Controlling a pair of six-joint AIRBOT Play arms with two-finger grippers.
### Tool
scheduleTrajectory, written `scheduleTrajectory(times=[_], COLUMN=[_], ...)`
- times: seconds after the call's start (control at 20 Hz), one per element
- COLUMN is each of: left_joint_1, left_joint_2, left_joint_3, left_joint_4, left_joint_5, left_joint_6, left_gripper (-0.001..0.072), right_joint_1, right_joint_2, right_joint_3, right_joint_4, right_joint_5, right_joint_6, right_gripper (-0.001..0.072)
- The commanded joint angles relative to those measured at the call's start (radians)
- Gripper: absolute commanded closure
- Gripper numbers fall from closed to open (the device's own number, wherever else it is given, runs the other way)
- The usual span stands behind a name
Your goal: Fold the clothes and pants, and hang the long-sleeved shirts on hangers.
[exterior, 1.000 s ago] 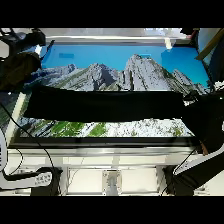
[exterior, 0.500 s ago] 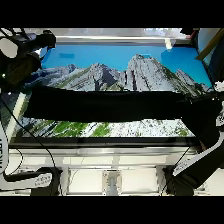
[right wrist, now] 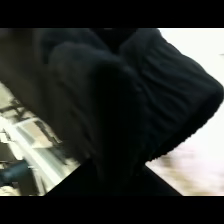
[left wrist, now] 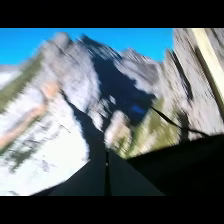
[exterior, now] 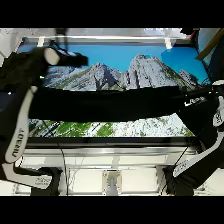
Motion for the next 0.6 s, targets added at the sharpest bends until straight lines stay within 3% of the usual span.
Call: scheduleTrajectory(times=[0.0, 0.3, 0.55], left_joint_1=[-0.172, -0.412, -0.422], left_joint_2=[-0.099, -0.276, -0.326], left_joint_3=[0.000, 0.000, 0.000], left_joint_4=[0.000, 0.000, 0.004], left_joint_5=[-0.013, 0.049, 0.136], left_joint_6=[0.000, 0.000, -0.026], left_gripper=[0.0700, 0.0701, 0.0701], right_joint_1=[0.031, 0.248, 0.483], right_joint_2=[0.135, 0.322, 0.326], right_joint_3=[0.001, 0.001, 0.001], right_joint_4=[0.139, 0.126, 0.003], right_joint_5=[0.032, -0.073, -0.196], right_joint_6=[0.085, 0.237, 0.366], right_gripper=[0.0686, 0.0686, 0.0686])
